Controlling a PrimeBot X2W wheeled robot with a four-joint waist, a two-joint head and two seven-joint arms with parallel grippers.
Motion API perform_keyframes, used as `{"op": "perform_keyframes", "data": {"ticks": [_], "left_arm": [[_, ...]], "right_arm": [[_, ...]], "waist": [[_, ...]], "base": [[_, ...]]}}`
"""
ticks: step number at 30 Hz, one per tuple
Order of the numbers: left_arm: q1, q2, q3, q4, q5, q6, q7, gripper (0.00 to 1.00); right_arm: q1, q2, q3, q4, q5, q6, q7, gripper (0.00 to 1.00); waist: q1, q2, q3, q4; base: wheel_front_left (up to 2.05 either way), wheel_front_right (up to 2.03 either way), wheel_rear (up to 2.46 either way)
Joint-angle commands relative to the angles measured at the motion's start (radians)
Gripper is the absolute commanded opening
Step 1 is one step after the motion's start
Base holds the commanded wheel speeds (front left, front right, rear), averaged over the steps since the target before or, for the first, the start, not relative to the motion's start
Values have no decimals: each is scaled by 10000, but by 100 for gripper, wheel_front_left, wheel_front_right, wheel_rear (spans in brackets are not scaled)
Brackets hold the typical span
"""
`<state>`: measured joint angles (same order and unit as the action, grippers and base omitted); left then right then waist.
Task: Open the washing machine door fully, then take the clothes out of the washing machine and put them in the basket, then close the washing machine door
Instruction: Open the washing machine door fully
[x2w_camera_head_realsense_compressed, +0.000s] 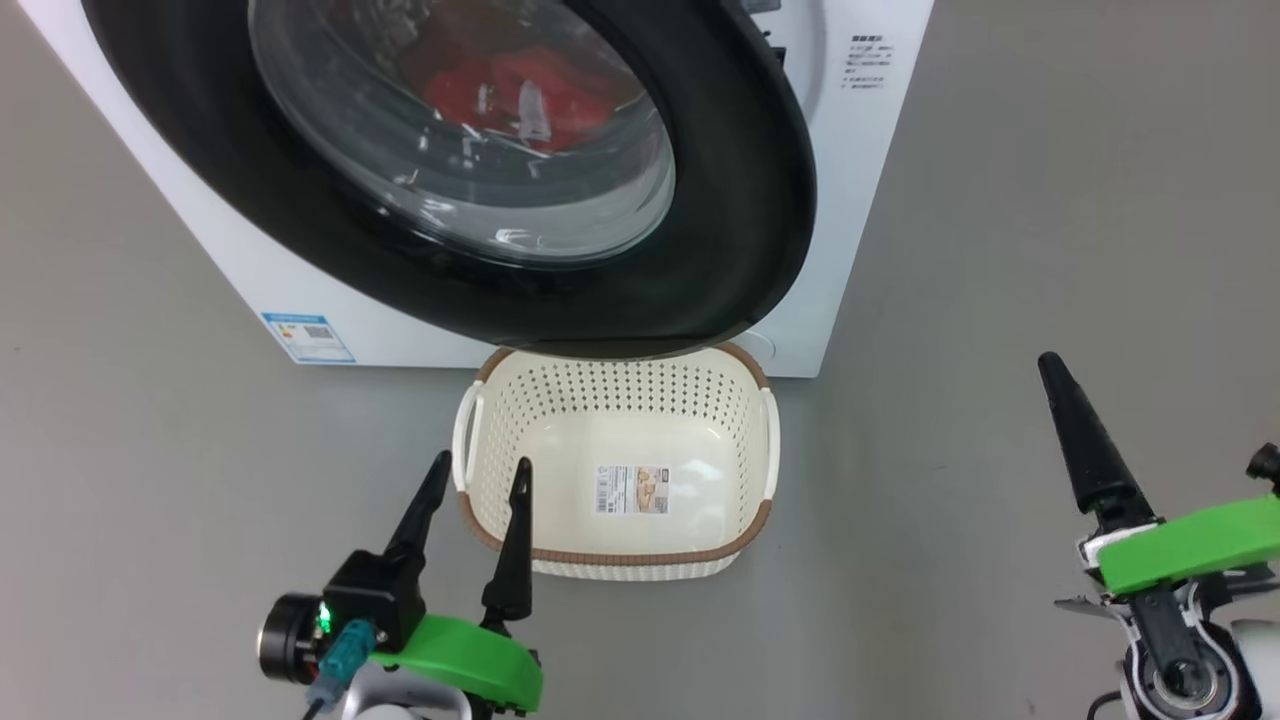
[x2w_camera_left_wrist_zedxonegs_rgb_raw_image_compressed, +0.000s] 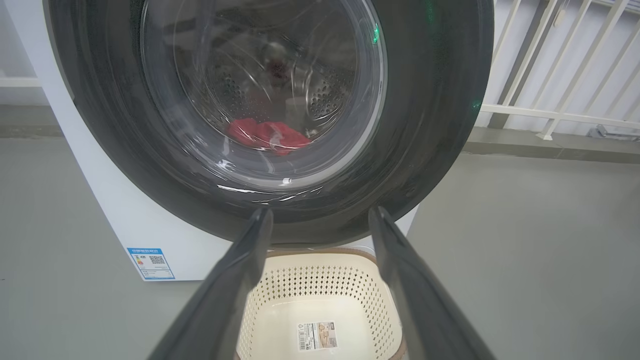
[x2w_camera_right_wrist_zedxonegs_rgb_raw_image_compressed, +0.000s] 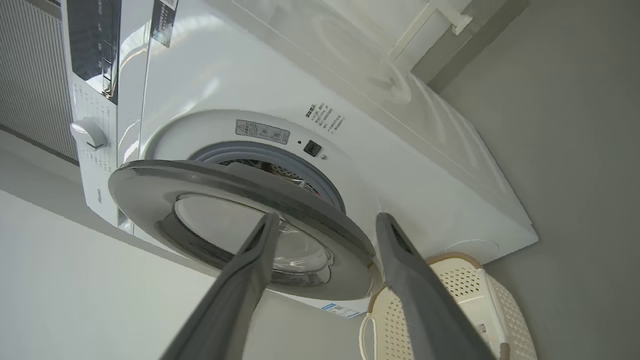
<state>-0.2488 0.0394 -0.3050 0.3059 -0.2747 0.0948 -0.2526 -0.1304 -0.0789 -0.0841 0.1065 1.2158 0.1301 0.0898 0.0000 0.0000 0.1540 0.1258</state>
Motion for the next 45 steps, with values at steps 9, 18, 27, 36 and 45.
{"op": "perform_keyframes", "data": {"ticks": [9, 18, 27, 36, 45], "left_arm": [[361, 172, 655, -264, 160, -116, -92, 100], [749, 272, 838, -316, 193, -175, -92, 100], [1166, 299, 932, -302, 151, -166, -92, 100], [1469, 396, 913, -257, 162, -135, -92, 100], [1474, 411, 866, -192, 121, -117, -92, 100]], "right_arm": [[624, -959, 908, -251, -3492, 6, -3265, 100], [1307, -543, 303, -13, -7264, 6, -3482, 100], [2044, -84, -41, 414, -8604, 6, -3339, 100], [2287, 173, 45, 854, -8995, 6, -3283, 100], [2253, 247, 136, 1180, -9253, 6, -3275, 100]], "waist": [[0, 0, -628, -261], [0, 0, -1146, -380], [0, 0, -1556, -365], [0, 0, -1670, -414], [0, 0, -1677, -408]], "base": [[0, 0, 0], [0, 0, 0], [0, 0, 0], [0, 0, 0], [0, 0, 0]]}}
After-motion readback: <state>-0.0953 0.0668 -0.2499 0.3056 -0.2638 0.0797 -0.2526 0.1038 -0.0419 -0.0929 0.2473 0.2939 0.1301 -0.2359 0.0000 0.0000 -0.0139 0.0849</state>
